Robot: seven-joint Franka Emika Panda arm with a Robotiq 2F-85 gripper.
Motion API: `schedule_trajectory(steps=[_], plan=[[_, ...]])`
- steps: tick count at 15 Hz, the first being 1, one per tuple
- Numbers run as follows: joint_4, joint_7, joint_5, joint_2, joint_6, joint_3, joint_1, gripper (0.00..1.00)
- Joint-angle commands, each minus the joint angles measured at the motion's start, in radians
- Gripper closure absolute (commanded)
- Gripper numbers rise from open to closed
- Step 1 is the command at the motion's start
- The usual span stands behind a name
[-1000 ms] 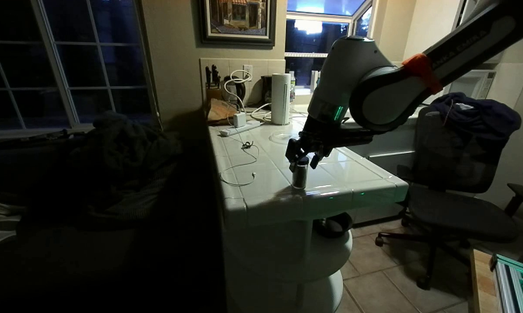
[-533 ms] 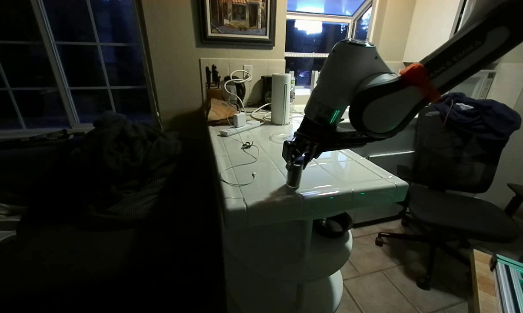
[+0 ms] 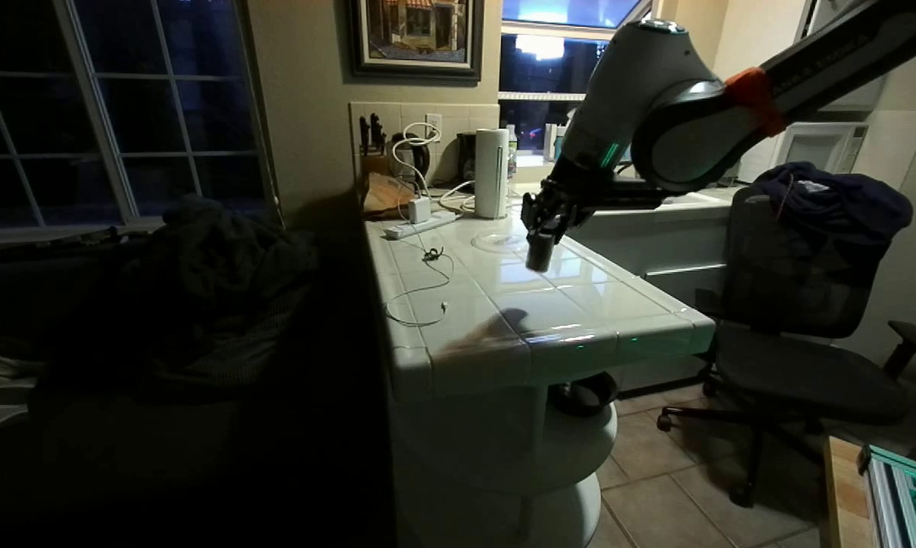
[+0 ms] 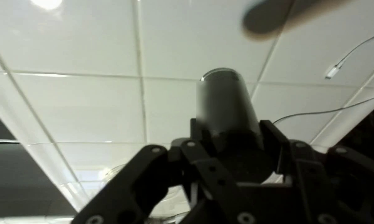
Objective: Move the jar to the right.
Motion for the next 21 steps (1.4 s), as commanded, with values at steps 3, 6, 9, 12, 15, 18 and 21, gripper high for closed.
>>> schedule_trajectory(steps=[3, 6, 9, 12, 15, 18, 21], plan=[[0.043, -0.009, -0.009, -0.068, -0.145, -0.008, -0.061, 0.76], [0.053, -0.012, 0.007, -0.075, -0.17, -0.019, -0.085, 0.76], [0.045, -0.018, 0.005, -0.072, -0.145, -0.016, -0.09, 0.51], [0.045, -0.018, 0.005, -0.072, -0.145, -0.016, -0.091, 0.51], [0.045, -0.018, 0.005, -0.072, -0.145, -0.016, -0.091, 0.76], [0.135, -0.018, 0.038, 0.005, -0.195, -0.025, -0.095, 0.76], [0.263, -0.012, 0.052, 0.121, -0.25, -0.047, -0.098, 0.76]])
